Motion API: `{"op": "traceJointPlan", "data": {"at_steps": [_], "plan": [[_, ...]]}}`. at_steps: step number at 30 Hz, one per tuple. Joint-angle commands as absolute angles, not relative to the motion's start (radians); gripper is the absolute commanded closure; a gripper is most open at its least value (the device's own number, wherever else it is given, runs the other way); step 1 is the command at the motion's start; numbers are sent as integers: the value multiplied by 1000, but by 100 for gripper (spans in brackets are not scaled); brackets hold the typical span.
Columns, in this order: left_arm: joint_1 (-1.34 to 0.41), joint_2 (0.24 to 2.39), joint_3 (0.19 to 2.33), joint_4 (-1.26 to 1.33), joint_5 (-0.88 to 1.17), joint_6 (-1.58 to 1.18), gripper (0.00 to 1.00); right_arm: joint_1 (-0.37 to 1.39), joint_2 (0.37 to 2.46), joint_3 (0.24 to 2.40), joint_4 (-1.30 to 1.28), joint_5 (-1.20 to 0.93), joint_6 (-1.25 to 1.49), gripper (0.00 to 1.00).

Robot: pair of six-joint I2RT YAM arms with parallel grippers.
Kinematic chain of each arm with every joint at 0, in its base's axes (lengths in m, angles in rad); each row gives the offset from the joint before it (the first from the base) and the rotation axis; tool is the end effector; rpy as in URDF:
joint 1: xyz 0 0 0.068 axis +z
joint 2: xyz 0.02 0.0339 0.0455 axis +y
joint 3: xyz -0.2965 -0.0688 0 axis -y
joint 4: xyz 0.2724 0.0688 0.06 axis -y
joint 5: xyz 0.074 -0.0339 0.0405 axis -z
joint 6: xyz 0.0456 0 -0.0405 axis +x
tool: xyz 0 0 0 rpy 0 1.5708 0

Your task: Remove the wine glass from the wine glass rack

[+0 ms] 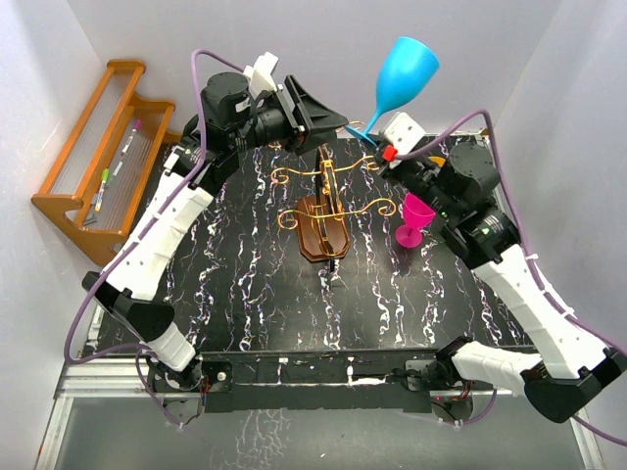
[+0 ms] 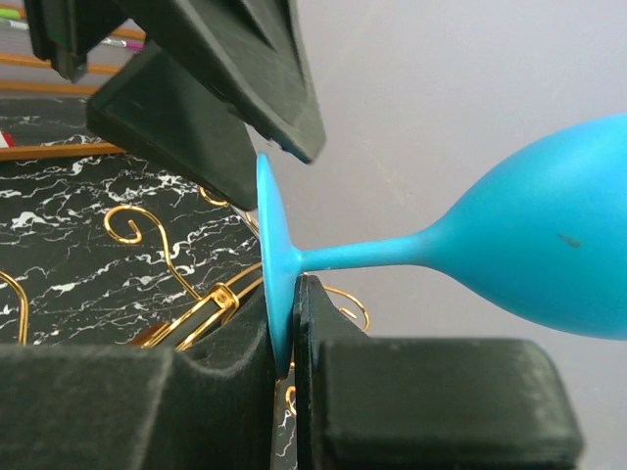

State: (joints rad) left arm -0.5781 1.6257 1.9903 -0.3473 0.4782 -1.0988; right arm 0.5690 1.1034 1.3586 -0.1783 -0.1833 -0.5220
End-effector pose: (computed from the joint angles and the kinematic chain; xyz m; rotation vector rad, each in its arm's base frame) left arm 0.3100 -0.2273 0.5647 -0.0315 1.8262 -1.6301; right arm 0.2089 0.1435 0.5141 -0.8997 1.1973 0.1748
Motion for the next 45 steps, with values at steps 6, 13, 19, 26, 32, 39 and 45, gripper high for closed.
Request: {"op": "traceJointPlan", "data": {"at_steps": [6, 13, 19, 26, 32, 39, 45], "plan": [[-580, 1563, 1951, -286, 520, -1140, 49, 735, 1110, 1342, -58, 11, -664, 92], [-581, 1548, 1937, -276, 529, -1147, 55, 888, 1148, 1296, -13, 205, -801, 92], [-581, 1536, 1938, -295, 532, -1139, 57, 933, 1147, 1247, 84, 352, -876, 92], [-581, 1527, 1943, -331, 505, -1129, 50, 952, 1083, 1174, 176, 452, -965, 92], [-580, 1547, 1986, -372, 512, -1139, 50, 955, 1030, 1092, 283, 495, -1052, 92], [-581, 1541, 1967, -357, 529, -1152, 50, 967, 1020, 1026, 415, 491, -1157, 92], [-582, 1535, 1948, -327, 544, -1164, 51, 976, 1044, 1005, 495, 475, -1190, 92]]}}
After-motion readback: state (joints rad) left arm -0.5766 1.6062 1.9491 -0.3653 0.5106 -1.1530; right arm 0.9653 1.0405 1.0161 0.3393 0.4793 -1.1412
